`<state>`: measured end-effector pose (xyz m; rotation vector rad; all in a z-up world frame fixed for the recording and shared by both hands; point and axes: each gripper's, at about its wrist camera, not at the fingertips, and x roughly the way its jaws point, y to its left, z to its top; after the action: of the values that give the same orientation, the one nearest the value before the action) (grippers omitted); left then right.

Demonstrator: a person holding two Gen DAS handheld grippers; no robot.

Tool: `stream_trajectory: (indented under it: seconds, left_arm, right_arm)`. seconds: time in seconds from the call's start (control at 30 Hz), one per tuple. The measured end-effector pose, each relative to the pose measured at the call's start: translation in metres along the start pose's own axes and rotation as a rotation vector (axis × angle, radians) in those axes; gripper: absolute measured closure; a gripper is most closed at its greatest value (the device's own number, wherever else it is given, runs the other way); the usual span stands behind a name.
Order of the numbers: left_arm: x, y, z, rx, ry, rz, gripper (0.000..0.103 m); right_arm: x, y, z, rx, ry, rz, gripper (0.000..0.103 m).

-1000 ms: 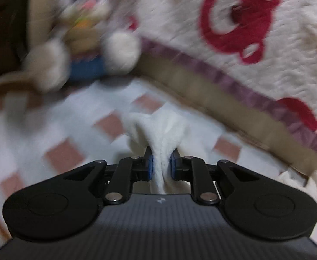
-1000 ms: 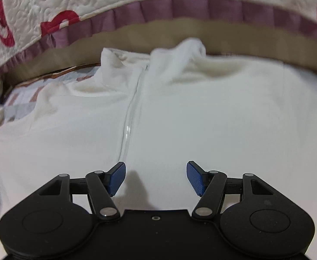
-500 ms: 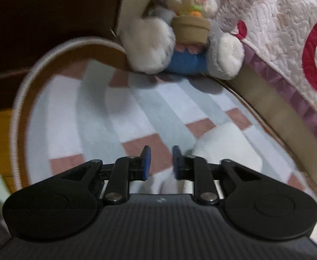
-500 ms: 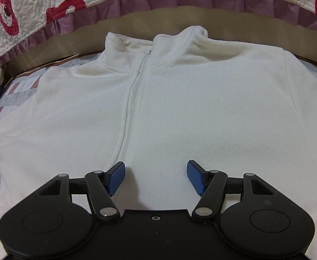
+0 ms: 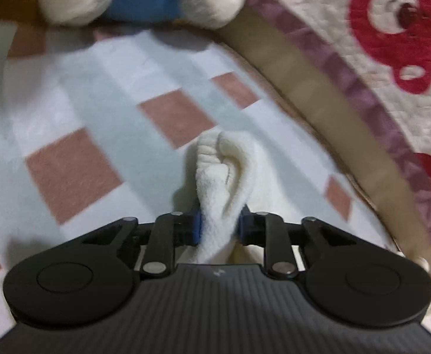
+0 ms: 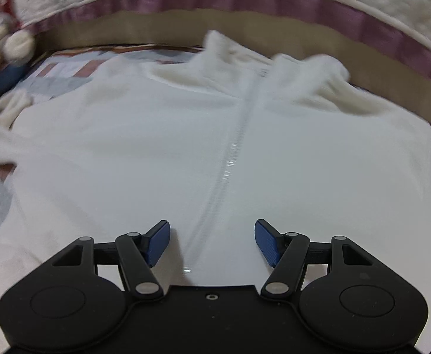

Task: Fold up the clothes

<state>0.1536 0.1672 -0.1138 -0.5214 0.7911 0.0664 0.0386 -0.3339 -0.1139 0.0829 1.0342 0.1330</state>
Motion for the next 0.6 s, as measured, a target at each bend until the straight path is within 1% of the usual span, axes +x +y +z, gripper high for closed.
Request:
stream_trajectory:
  seconds: [0.03,0.07,0.13,0.17,0.27,0.3,0.33,0.37,0.4,0.47,0.5,0.53,0.6]
  left_arm:
    - [-0.014,-0.005,0.005,0.019,-0.025,0.022,0.084]
    - [-0.038,-0.007,0.01,0.02,-0.082,0.041,0.084]
    - [-0.079,-0.002,0.015,0.019,-0.212,0.074,0.083]
    - [-0.083,0.002,0.011,0.011,-0.212,0.12,0.082]
    - [-0.085,0.014,-0.004,-0.017,-0.179,0.273,0.08]
    - [-0.075,0.015,-0.011,-0.002,-0.133,0.344,0.078]
    - [-0.063,0.016,-0.018,0.016,-0.081,0.419,0.073]
    - [-0.051,0.016,-0.025,0.035,-0.029,0.493,0.072]
    - [-0.049,0.014,-0.026,0.064,-0.035,0.528,0.073]
    - [-0.049,0.007,-0.027,0.127,-0.066,0.584,0.066]
    - [-0.053,0.004,-0.026,0.143,-0.087,0.585,0.058]
    - [-0.059,0.004,-0.023,0.136,-0.11,0.558,0.053]
    - [-0.066,0.011,-0.015,0.073,-0.118,0.476,0.051]
  right_arm:
    - [0.0,0.003,-0.001,-0.001,-0.003,0.001,0.034]
    - [-0.001,0.004,-0.002,0.025,-0.002,0.004,0.034]
    - [-0.009,0.007,-0.003,0.108,-0.027,0.06,0.034]
    - [-0.013,0.008,-0.003,0.15,-0.042,0.092,0.034]
    - [-0.022,0.025,0.004,0.144,-0.078,0.136,0.034]
    - [-0.023,0.032,0.005,0.124,-0.086,0.141,0.034]
    - [-0.021,0.039,0.006,0.106,-0.084,0.144,0.034]
    - [-0.019,0.045,0.006,0.089,-0.08,0.146,0.034]
    - [-0.016,0.05,0.005,0.082,-0.076,0.153,0.034]
    - [-0.013,0.057,0.003,0.078,-0.068,0.17,0.034]
    - [-0.012,0.058,0.001,0.08,-0.061,0.178,0.034]
    - [-0.012,0.059,0.0,0.082,-0.054,0.188,0.034]
    - [-0.017,0.065,-0.002,0.073,-0.045,0.235,0.034]
